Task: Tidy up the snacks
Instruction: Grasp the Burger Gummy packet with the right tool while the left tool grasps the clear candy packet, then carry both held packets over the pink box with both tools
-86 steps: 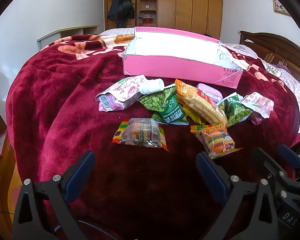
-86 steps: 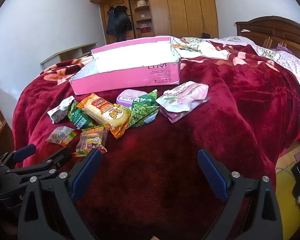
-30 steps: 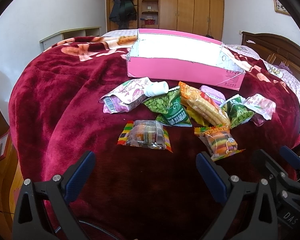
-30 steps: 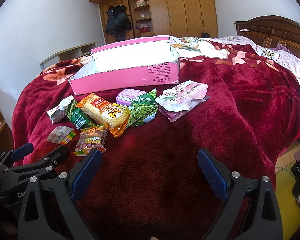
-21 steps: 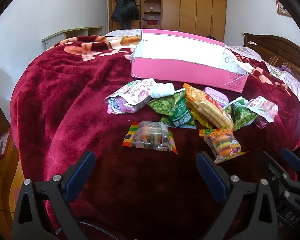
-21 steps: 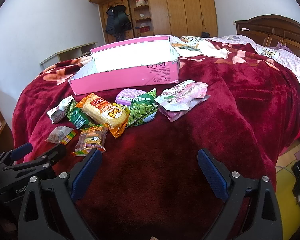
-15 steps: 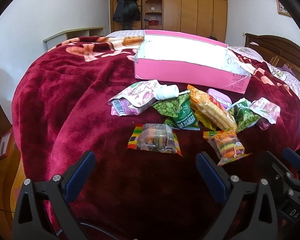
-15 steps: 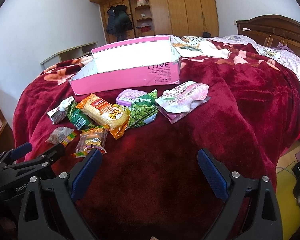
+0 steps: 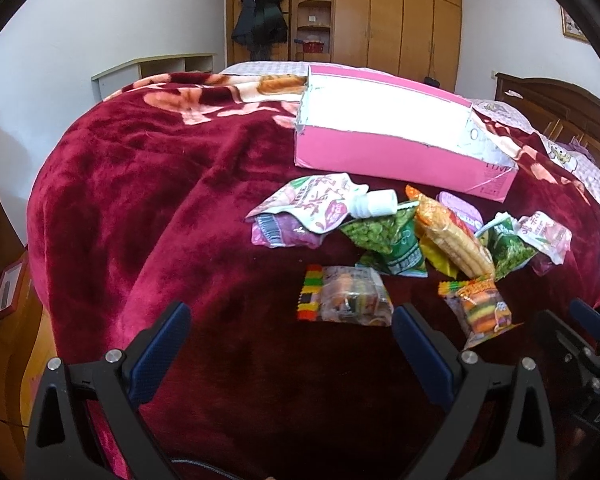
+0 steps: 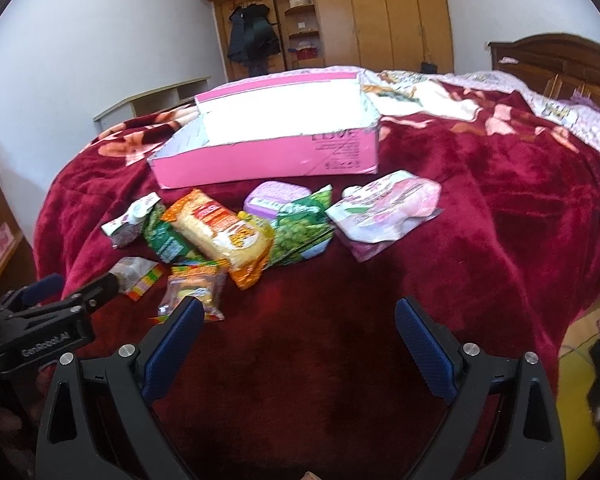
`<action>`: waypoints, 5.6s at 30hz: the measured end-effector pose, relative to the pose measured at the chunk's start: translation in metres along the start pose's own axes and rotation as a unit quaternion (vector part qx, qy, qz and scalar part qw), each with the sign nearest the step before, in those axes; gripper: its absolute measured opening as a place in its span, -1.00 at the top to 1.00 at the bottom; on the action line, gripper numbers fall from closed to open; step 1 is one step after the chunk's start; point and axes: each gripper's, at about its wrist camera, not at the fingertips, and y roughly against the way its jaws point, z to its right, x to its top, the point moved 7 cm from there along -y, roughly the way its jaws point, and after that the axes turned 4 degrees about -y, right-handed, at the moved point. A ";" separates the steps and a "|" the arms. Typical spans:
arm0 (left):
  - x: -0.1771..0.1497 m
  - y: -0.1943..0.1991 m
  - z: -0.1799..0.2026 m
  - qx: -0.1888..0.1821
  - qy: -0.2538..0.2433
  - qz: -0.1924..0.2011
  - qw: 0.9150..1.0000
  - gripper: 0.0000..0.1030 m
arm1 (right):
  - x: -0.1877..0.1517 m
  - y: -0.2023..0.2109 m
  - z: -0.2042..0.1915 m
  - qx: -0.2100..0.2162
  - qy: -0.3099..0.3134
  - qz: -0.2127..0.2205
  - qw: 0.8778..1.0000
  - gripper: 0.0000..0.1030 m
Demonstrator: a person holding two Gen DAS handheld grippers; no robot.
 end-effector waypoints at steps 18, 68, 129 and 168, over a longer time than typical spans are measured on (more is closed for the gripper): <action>-0.004 -0.019 -0.001 -0.010 -0.016 -0.020 1.000 -0.99 | -0.009 -0.024 -0.054 0.056 0.050 -0.045 0.996 -0.12; 0.004 -0.024 0.004 -0.008 0.000 -0.017 1.000 0.21 | -0.017 -0.020 -0.024 0.038 0.029 -0.052 0.997 0.17; 0.017 0.016 -0.020 -0.028 -0.005 0.021 0.999 0.19 | 0.005 0.012 -0.039 0.077 0.048 -0.006 0.996 0.18; 0.184 -0.070 0.073 -0.071 -0.071 0.035 0.994 0.18 | 0.161 -0.064 -0.006 0.046 0.046 -0.001 0.998 0.18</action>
